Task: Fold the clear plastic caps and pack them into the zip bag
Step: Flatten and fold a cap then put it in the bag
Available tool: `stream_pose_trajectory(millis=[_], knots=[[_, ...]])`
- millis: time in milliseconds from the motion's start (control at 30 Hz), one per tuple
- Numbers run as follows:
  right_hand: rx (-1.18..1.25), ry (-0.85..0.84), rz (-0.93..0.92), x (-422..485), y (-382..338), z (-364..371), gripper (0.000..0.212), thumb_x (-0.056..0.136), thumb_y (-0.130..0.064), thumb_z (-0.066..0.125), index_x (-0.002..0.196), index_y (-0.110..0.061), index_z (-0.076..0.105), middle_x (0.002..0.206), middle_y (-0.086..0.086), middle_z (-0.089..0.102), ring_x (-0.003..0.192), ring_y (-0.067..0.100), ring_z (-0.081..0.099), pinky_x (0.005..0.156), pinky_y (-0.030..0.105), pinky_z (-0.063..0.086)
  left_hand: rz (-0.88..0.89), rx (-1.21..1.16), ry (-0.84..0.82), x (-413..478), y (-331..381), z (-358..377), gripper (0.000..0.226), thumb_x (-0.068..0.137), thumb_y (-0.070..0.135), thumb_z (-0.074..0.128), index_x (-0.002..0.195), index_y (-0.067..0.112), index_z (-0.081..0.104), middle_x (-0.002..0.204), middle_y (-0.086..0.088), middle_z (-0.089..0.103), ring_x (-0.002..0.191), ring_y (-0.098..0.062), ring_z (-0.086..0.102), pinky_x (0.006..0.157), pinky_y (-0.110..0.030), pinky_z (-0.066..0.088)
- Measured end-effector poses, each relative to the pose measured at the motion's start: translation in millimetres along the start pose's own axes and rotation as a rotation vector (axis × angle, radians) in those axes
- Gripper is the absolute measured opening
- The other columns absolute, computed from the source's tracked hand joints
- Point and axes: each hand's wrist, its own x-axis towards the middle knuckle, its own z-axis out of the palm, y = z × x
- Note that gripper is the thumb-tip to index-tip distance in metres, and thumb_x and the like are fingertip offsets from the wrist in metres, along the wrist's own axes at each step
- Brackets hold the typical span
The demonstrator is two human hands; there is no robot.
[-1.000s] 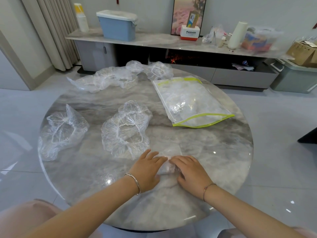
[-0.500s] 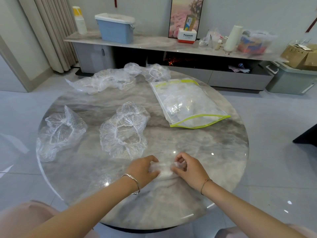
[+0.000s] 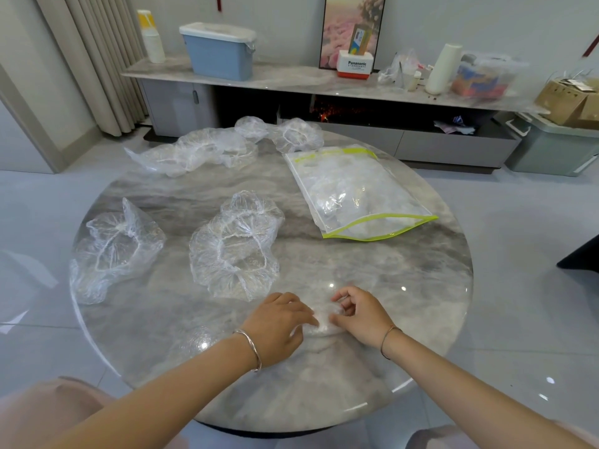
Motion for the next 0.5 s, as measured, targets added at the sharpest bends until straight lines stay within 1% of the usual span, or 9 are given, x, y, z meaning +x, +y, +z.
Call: stream_pose_trajectory(millis=[67, 133, 167, 200, 267, 333, 367, 433, 500], knots=[[0.072, 0.024, -0.058, -1, -5, 0, 0.029, 0.075, -0.007, 0.074, 0.089, -0.026, 0.056, 0.079, -0.002, 0.055, 0.072, 0.012, 0.052, 0.073, 0.021, 0.045, -0.052, -0.071, 0.048, 4, 2, -4, 0.039, 0.080, 0.039, 0.044, 0.115, 0.024, 0.053, 0.112, 0.008, 0.059, 0.101, -0.012, 0.053, 0.089, -0.019, 0.033], [0.098, 0.049, -0.187, -5, -16, -3, 0.031, 0.076, -0.008, 0.072, 0.090, -0.030, 0.055, 0.079, -0.002, 0.056, 0.078, 0.013, 0.056, 0.079, 0.023, 0.046, -0.127, -0.121, 0.094, 7, 5, -7, 0.060, 0.077, 0.053, 0.045, 0.128, 0.020, 0.043, 0.123, 0.006, 0.053, 0.109, -0.011, 0.051, 0.092, -0.019, 0.032], [0.100, 0.047, -0.263, -8, -22, -5, 0.030, 0.077, -0.008, 0.071, 0.092, -0.030, 0.055, 0.080, -0.004, 0.057, 0.080, 0.012, 0.057, 0.082, 0.021, 0.046, -0.168, -0.171, 0.114, 9, 7, -11, 0.067, 0.077, 0.057, 0.044, 0.132, 0.019, 0.042, 0.124, 0.008, 0.053, 0.111, -0.008, 0.048, 0.094, -0.019, 0.032], [0.080, 0.042, -0.338, -12, -27, -7, 0.029, 0.079, -0.008, 0.069, 0.094, -0.029, 0.055, 0.081, -0.007, 0.058, 0.082, 0.010, 0.058, 0.083, 0.019, 0.045, -0.201, -0.220, 0.130, 11, 7, -15, 0.066, 0.078, 0.058, 0.046, 0.132, 0.020, 0.045, 0.122, 0.011, 0.055, 0.110, -0.004, 0.047, 0.095, -0.018, 0.033], [-0.006, 0.053, -0.455, -19, -35, -9, 0.030, 0.081, -0.010, 0.068, 0.099, -0.028, 0.053, 0.087, -0.013, 0.058, 0.090, 0.007, 0.057, 0.085, 0.014, 0.041, -0.251, -0.330, 0.141, 14, 8, -21, 0.041, 0.085, 0.043, 0.060, 0.119, 0.021, 0.060, 0.105, 0.016, 0.062, 0.097, 0.001, 0.051, 0.088, -0.015, 0.037], [0.001, 0.072, -0.470, -23, -34, -8, 0.039, 0.079, -0.016, 0.070, 0.108, -0.031, 0.049, 0.102, -0.015, 0.055, 0.102, 0.004, 0.054, 0.089, 0.012, 0.038, -0.288, -0.462, 0.173, 16, 9, -25, 0.011, 0.084, 0.024, 0.069, 0.095, 0.023, 0.068, 0.086, 0.021, 0.064, 0.082, 0.002, 0.058, 0.077, -0.014, 0.040], [0.041, 0.075, -0.442, -24, -34, -7, 0.042, 0.077, -0.021, 0.071, 0.110, -0.031, 0.047, 0.108, -0.013, 0.053, 0.106, 0.004, 0.052, 0.089, 0.011, 0.037, -0.307, -0.523, 0.206, 16, 10, -26, 0.012, 0.081, 0.018, 0.072, 0.085, 0.028, 0.067, 0.079, 0.022, 0.065, 0.079, 0.002, 0.060, 0.075, -0.012, 0.041], [0.089, 0.092, -0.426, -24, -33, -7, 0.035, 0.072, -0.030, 0.069, 0.104, -0.029, 0.052, 0.110, -0.011, 0.050, 0.104, 0.005, 0.053, 0.086, 0.012, 0.038, -0.308, -0.594, 0.275, 16, 10, -28, 0.031, 0.076, 0.012, 0.076, 0.078, 0.038, 0.060, 0.082, 0.025, 0.067, 0.087, 0.004, 0.061, 0.079, -0.007, 0.040], [0.003, 0.179, -0.528, -23, -33, -11, 0.021, 0.071, -0.021, 0.066, 0.090, -0.022, 0.059, 0.103, -0.010, 0.051, 0.097, 0.004, 0.055, 0.082, 0.014, 0.040, -0.246, -0.547, 0.336, 17, 11, -30, 0.036, 0.072, 0.011, 0.077, 0.078, 0.040, 0.058, 0.096, 0.022, 0.067, 0.099, 0.003, 0.057, 0.088, -0.008, 0.037]])
